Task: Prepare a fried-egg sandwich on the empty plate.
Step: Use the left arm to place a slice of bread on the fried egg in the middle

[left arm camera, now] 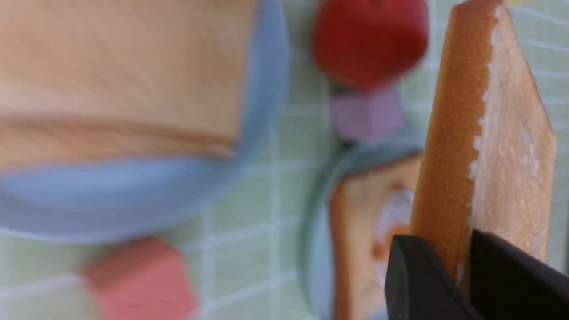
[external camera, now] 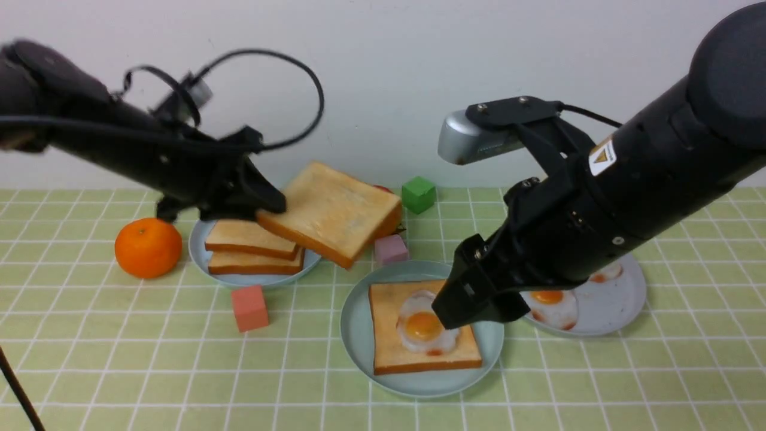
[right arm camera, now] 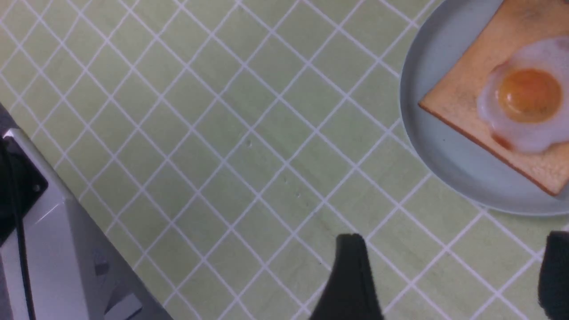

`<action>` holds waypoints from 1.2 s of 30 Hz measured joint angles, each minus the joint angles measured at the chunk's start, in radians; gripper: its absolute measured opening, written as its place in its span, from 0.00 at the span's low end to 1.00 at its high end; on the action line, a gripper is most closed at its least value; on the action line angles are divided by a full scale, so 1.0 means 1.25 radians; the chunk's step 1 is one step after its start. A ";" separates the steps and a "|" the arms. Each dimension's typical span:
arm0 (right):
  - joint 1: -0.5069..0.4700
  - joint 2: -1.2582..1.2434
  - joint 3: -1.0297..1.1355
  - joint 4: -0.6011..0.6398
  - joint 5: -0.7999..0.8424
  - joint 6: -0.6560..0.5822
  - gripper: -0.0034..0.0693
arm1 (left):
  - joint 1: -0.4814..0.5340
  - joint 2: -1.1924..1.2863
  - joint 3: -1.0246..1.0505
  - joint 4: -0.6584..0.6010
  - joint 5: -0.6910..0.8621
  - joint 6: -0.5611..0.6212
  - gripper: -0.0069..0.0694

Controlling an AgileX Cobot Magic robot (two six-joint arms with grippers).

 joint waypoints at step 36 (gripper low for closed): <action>-0.038 -0.096 0.023 -0.234 0.047 0.232 0.54 | -0.305 -0.182 0.365 -0.499 -0.470 0.414 0.95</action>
